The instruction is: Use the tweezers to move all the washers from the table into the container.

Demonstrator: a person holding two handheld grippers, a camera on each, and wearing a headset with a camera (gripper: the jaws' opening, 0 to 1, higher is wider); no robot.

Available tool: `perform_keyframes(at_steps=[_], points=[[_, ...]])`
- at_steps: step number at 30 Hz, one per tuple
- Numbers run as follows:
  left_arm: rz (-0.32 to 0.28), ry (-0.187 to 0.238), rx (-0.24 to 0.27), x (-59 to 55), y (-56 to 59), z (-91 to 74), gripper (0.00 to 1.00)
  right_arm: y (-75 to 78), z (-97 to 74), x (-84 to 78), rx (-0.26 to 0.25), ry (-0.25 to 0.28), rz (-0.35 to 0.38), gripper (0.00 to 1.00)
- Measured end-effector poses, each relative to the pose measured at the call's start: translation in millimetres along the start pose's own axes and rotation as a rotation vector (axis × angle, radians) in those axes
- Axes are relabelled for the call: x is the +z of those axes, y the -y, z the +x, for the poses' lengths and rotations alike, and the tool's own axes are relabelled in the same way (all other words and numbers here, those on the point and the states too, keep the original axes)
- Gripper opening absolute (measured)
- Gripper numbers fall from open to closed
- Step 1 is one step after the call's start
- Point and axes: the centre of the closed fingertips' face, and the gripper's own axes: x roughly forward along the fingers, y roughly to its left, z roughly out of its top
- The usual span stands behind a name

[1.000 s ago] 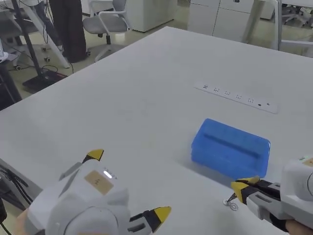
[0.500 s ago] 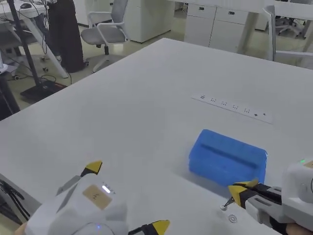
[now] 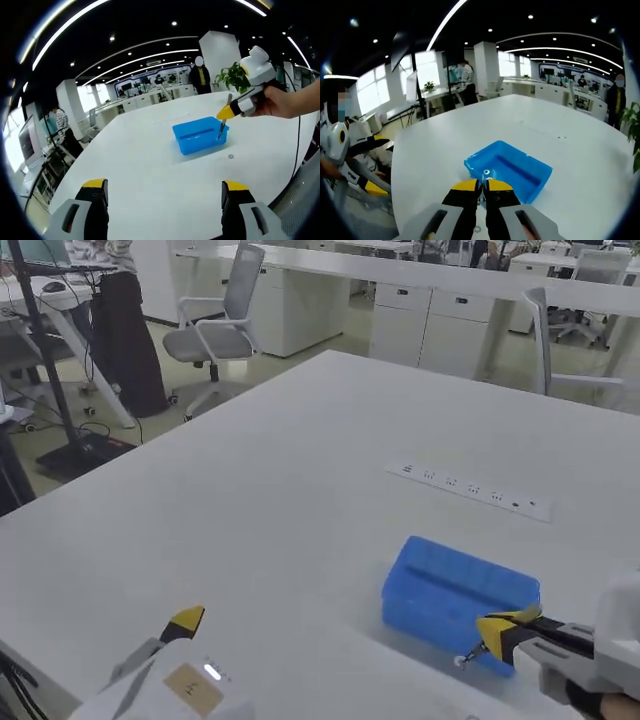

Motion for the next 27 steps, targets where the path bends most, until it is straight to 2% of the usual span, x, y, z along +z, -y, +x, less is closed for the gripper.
perform_keyframes(at_steps=[8,13,22,27], points=[[0.003,-0.006,0.003,-1.2,-0.5,0.4,0.96,11.6,8.1,22.3,-0.028,0.044,-0.004,0.01],[0.006,-0.011,0.003,-2.3,-0.4,0.9,0.96,20.4,17.3,26.3,-0.06,0.05,-0.009,0.01],[0.002,-0.005,0.006,-1.1,-1.1,0.7,0.96,34.3,32.2,14.7,-0.083,0.012,0.001,0.01],[0.003,-0.007,0.005,-1.3,-0.7,0.7,0.96,39.7,40.0,-1.9,-0.091,-0.024,0.017,0.01]])
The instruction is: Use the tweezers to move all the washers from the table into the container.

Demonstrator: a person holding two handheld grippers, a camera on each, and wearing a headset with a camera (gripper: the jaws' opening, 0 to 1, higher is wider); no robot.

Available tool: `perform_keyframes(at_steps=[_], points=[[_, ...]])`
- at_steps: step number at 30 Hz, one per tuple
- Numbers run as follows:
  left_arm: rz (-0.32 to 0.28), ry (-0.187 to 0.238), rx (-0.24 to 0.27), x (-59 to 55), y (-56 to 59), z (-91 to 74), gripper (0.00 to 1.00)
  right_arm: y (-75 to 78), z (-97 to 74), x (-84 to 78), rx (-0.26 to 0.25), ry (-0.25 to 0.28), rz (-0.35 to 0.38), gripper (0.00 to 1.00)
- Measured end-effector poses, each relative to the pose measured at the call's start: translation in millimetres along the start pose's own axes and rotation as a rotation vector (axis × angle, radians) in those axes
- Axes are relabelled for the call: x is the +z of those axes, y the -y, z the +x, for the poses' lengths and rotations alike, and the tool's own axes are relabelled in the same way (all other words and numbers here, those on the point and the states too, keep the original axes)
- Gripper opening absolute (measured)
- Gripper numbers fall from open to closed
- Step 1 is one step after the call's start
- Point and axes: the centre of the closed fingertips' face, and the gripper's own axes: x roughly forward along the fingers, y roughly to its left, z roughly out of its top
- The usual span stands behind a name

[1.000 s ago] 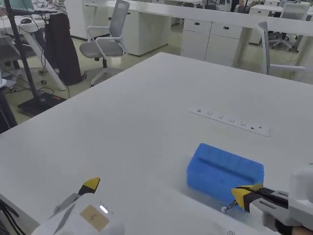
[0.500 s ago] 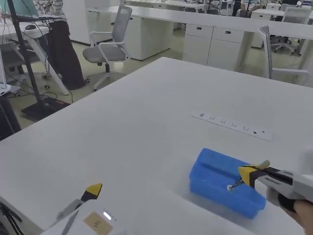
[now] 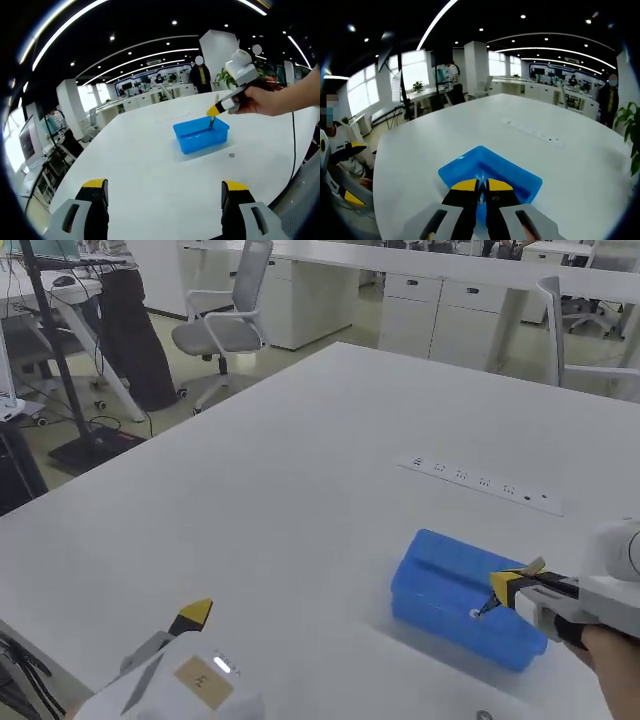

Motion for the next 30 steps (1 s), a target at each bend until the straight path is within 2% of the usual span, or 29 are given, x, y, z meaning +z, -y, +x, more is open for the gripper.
perform_keyframes(at_steps=[11,30], points=[[-0.008,0.009,0.01,1.2,-2.6,-0.9,0.96,-1.0,8.3,-20.2,-0.005,-0.048,-0.005,0.02],[-0.009,0.008,0.01,1.3,-2.6,-1.1,0.95,-0.4,10.8,-27.0,-0.001,-0.068,0.0,0.02]])
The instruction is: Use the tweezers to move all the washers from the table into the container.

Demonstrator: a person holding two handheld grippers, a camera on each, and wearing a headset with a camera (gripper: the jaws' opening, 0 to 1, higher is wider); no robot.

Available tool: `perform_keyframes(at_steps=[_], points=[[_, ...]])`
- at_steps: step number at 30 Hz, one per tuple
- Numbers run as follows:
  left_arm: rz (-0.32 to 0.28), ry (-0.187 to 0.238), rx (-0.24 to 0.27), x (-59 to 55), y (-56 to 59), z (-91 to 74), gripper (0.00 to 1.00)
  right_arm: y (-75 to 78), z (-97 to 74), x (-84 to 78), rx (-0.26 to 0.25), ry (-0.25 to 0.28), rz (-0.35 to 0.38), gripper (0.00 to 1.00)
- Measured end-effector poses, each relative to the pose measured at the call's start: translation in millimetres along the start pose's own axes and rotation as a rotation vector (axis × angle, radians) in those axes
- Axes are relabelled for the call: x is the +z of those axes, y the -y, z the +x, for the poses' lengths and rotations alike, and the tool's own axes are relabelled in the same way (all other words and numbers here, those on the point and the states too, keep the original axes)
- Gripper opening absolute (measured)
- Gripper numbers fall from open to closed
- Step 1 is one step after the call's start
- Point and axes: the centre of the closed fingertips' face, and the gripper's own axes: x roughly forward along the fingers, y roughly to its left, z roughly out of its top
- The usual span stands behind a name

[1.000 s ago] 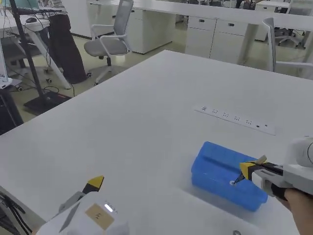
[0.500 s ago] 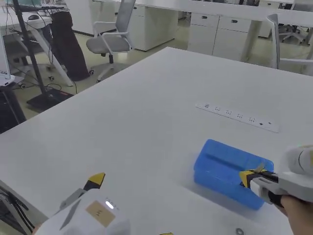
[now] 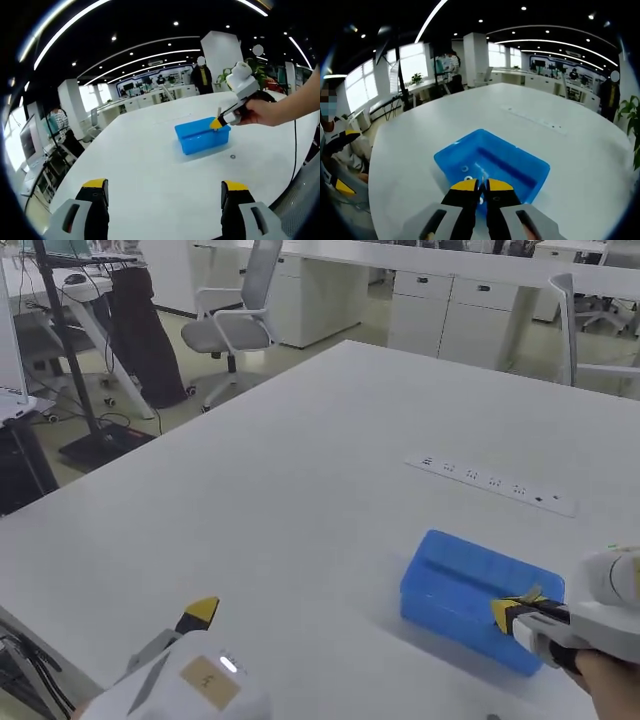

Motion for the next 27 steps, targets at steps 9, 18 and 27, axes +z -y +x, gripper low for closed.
perform_keyframes(at_steps=[9,18,27], points=[[0.002,0.0,0.0,0.0,0.0,0.2,0.95,0.0,-11.4,4.7,-0.009,0.028,0.004,0.03],[-0.002,0.006,0.001,0.6,-0.7,0.0,0.96,0.5,-36.1,23.6,0.007,0.109,0.057,0.02],[-0.001,0.004,0.002,0.1,-1.0,0.0,0.95,-7.7,-60.1,23.7,0.02,0.138,0.053,0.02]])
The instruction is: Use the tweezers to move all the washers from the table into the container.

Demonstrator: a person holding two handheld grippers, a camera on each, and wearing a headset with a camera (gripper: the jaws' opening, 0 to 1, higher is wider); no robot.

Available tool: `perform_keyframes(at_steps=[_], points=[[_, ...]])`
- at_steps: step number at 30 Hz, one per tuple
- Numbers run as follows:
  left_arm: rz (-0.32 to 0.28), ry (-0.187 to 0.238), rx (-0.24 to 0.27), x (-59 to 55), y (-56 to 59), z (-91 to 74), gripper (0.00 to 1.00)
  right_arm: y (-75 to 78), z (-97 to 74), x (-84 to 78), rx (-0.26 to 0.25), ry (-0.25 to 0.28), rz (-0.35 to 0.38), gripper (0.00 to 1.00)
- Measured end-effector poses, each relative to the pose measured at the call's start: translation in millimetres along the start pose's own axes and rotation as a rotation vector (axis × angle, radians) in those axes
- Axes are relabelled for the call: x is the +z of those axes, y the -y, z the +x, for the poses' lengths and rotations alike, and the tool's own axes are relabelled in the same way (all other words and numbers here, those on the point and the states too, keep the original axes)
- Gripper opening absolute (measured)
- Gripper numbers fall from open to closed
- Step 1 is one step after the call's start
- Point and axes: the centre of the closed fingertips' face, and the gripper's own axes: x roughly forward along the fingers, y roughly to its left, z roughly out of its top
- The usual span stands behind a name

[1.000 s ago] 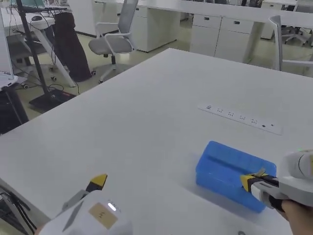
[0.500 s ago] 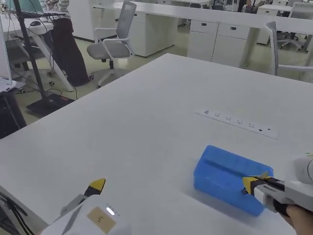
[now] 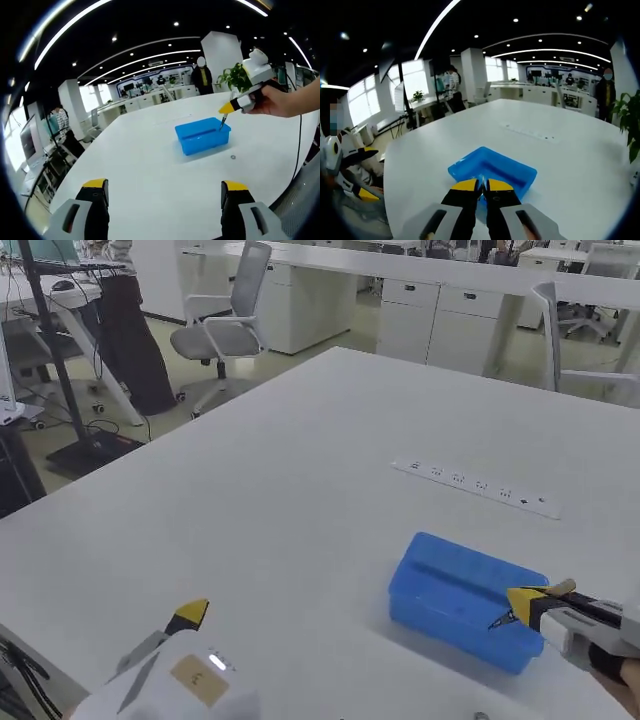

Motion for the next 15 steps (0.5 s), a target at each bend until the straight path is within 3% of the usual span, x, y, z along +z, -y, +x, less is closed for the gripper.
perform_keyframes(at_steps=[15], points=[[0.002,-0.002,0.001,0.0,-0.2,-0.5,0.95,-20.2,-13.4,-50.0,0.038,-0.101,0.0,0.03]])
